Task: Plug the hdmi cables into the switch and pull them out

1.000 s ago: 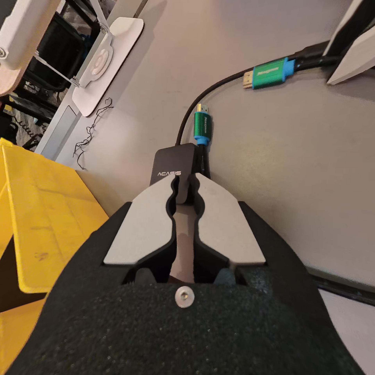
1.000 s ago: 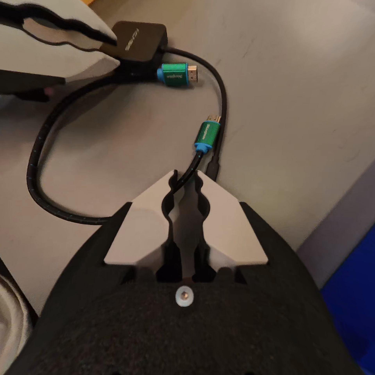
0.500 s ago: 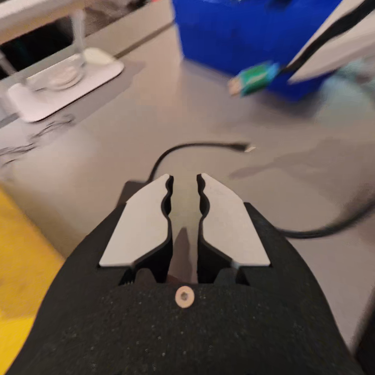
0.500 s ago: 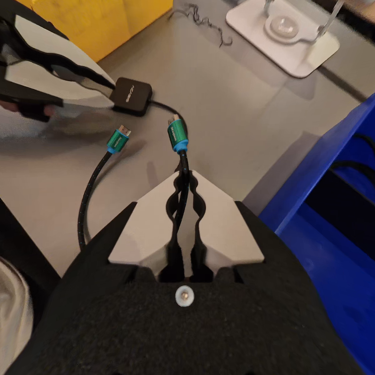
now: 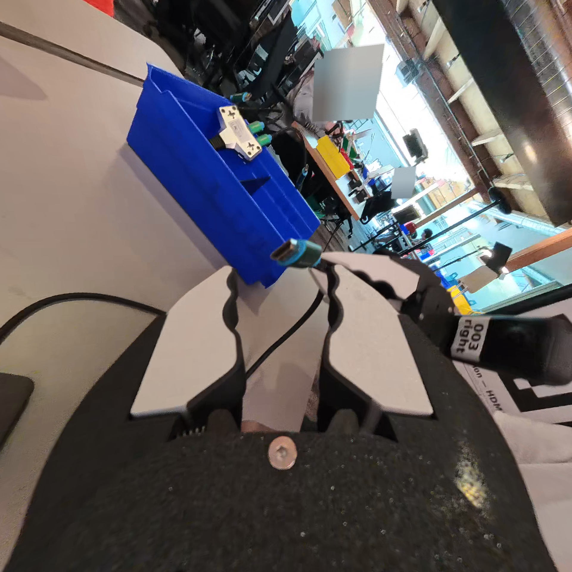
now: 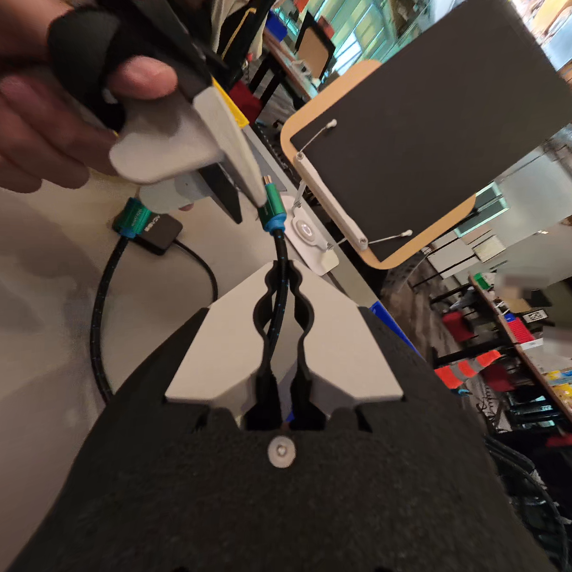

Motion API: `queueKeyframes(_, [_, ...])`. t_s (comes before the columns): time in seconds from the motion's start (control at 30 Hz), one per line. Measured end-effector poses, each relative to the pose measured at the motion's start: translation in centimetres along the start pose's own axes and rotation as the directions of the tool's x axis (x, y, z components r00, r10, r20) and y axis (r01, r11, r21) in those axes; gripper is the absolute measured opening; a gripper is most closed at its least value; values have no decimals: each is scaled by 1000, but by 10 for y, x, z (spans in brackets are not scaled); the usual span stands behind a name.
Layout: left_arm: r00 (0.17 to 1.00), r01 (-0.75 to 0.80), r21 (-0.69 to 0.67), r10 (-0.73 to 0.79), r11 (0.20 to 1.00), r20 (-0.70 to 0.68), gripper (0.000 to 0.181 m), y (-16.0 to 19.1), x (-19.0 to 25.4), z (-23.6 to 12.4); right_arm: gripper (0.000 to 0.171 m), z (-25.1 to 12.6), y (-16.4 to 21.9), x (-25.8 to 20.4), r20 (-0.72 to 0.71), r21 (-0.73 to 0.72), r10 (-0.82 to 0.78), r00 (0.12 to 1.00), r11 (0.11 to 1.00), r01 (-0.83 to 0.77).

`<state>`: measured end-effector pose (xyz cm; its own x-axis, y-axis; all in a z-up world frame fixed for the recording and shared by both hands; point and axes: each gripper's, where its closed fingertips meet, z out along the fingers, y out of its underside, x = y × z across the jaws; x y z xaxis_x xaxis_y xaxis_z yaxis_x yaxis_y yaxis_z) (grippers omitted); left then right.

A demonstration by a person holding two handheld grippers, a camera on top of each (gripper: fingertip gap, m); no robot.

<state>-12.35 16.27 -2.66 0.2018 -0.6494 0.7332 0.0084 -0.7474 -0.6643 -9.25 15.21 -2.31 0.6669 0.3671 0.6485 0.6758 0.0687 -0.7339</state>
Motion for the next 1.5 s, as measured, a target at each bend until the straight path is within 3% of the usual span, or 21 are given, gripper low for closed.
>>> queueKeyframes(0.07, [1000, 1, 20, -1, 1000, -14, 48, -3, 5, 0, 5, 1, -6, -7, -4, 19, -35, 999, 999, 35])
queueKeyframes(0.13, [999, 1, -11, -1, 1000, -32, 29, 2, 8, 0, 5, 1, -10, -14, -18, 22, -97, 995, 995, 97])
queueKeyframes(0.23, [998, 48, -58, -50, 997, -36, 27, 8, 2, -2, 5, 3, -7, -19, -30, -7, -142, 989, 990, 141])
queueKeyframes(0.37, [994, -25, -62, 18, 998, -111, 23, 7, 9, -7, 6, 2, -10, -26, 29, 51, 19, 999, 998, -21])
queueKeyframes(0.43, [978, -73, -52, 62, 996, -197, 17, 7, 22, -10, 13, -4, -14, -34, 195, 54, 198, 961, 976, -212])
queueKeyframes(0.5, [962, -151, -32, 139, 988, -236, 15, 7, 30, -13, 24, -14, -23, -40, 410, -1, 422, 809, 887, -462])
queueKeyframes(0.6, [918, -237, 6, 226, 971, -325, 14, 6, 50, -20, 37, -27, -35, -35, 621, -153, 656, 428, 637, -755])
queueKeyframes(0.67, [867, -333, 49, 326, 942, -376, 14, 6, 66, -26, 41, -32, -41, -28, 696, -238, 695, 178, 458, -856])
queueKeyframes(0.73, [800, -443, 107, 446, 890, -402, 14, 9, 80, -32, 40, -40, -49, -24, 751, -312, 660, -24, 323, -893])
queueKeyframes(0.83, [695, -602, 154, 609, 784, -381, 14, 17, 90, -36, 39, -45, -55, -33, 762, -422, 616, -200, 239, -874])
queueKeyframes(1.0, [541, -753, 201, 763, 627, -355, 13, 32, 101, -39, 38, -58, -70, -42, 696, -666, 422, -580, 78, -742])
queueKeyframes(1.13, [487, -793, 194, 793, 577, -366, 12, 40, 104, -40, 38, -68, -76, -52, 690, -703, 343, -637, 106, -704])
queueKeyframes(1.33, [496, -781, 203, 783, 591, -374, 12, 42, 101, -41, 10, -72, -79, -45, 712, -685, 297, -636, 96, -722])
queueKeyframes(1.5, [555, -769, 149, 764, 622, -329, 14, 39, 84, -34, 5, -59, -70, -42, 777, -549, 464, -425, 169, -819])
